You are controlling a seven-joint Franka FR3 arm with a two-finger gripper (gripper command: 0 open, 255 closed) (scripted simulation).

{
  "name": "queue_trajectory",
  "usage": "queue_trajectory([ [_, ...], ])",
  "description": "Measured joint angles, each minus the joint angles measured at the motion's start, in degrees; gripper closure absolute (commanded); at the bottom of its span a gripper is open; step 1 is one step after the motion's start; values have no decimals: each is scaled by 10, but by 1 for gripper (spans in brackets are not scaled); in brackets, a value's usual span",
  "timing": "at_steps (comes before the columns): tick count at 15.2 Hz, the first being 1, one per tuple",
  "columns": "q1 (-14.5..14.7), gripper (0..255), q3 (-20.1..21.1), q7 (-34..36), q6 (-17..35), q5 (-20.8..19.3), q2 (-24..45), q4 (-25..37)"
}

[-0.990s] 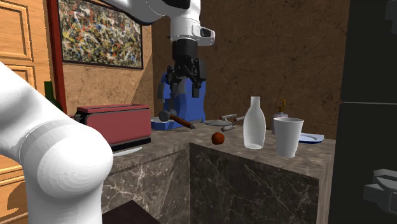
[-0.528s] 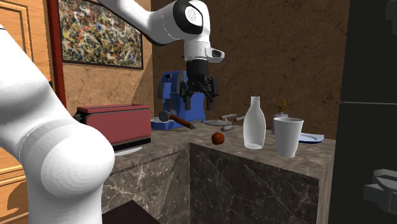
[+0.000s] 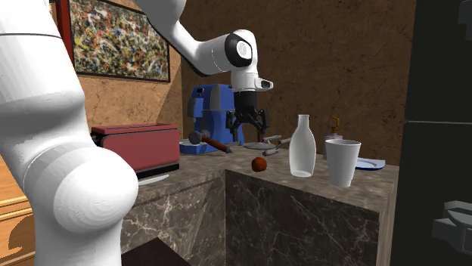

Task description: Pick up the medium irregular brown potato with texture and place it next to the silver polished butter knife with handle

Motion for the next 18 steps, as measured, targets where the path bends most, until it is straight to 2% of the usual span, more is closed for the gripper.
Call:
queue_trajectory([
  [9,16,0,14,-32,92,-10,181,119],
  [18,36,0,30,-60,126,-29,356,288],
])
